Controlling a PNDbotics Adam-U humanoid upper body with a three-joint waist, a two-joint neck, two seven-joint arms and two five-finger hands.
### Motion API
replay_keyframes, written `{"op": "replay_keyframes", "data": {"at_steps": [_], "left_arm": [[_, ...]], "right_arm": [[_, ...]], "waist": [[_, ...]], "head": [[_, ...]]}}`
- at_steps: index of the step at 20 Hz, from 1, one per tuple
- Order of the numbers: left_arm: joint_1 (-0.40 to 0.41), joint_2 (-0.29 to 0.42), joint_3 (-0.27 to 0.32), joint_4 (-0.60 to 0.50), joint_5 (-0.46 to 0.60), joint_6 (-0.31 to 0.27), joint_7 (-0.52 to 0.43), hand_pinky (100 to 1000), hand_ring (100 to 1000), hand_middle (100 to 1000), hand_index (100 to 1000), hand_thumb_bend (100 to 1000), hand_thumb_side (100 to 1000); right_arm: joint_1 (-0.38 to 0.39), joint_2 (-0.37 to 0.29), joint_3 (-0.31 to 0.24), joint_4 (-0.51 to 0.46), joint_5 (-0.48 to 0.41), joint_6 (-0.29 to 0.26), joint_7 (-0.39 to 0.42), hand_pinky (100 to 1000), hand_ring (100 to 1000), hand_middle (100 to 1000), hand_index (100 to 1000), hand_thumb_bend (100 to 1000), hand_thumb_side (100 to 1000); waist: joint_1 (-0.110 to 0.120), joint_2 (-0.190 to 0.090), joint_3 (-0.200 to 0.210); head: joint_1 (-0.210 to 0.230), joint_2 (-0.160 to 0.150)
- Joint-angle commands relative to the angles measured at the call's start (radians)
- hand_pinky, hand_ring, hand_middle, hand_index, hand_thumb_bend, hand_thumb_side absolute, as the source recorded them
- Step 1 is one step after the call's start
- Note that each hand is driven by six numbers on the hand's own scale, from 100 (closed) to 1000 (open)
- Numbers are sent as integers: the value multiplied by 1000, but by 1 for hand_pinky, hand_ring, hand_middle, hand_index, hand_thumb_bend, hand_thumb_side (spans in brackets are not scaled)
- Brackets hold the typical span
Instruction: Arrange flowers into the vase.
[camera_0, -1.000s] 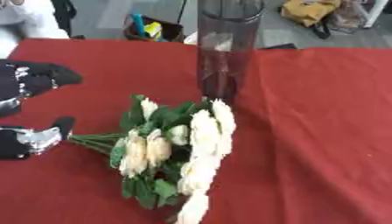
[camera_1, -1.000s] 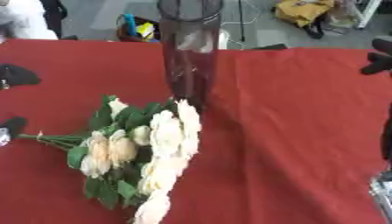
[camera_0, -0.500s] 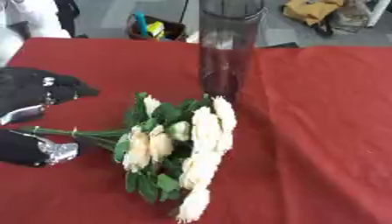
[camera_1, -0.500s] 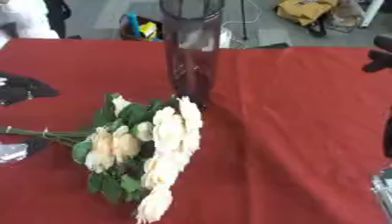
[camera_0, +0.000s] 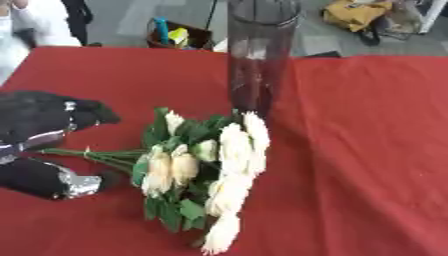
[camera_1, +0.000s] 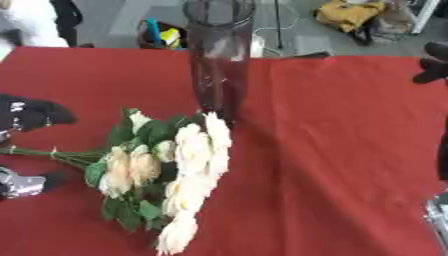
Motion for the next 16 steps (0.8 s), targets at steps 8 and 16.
{"op": "replay_keyframes", "data": {"at_steps": [8, 16], "left_arm": [[-44, -16, -23, 116, -19, -15, 41, 787, 860, 917, 1000, 514, 951], [-56, -41, -29, 213, -27, -53, 53, 790, 887, 934, 1000, 540, 912]], "right_arm": [[-6, -10, 4, -13, 1, 2, 14, 762, 800, 474, 743, 100, 1000], [-6, 1, 8, -13, 14, 6, 16, 765, 802, 471, 741, 100, 1000]], "waist": [[3, -13, -10], [4, -3, -23]], "head": [[10, -10], [15, -18]]}}
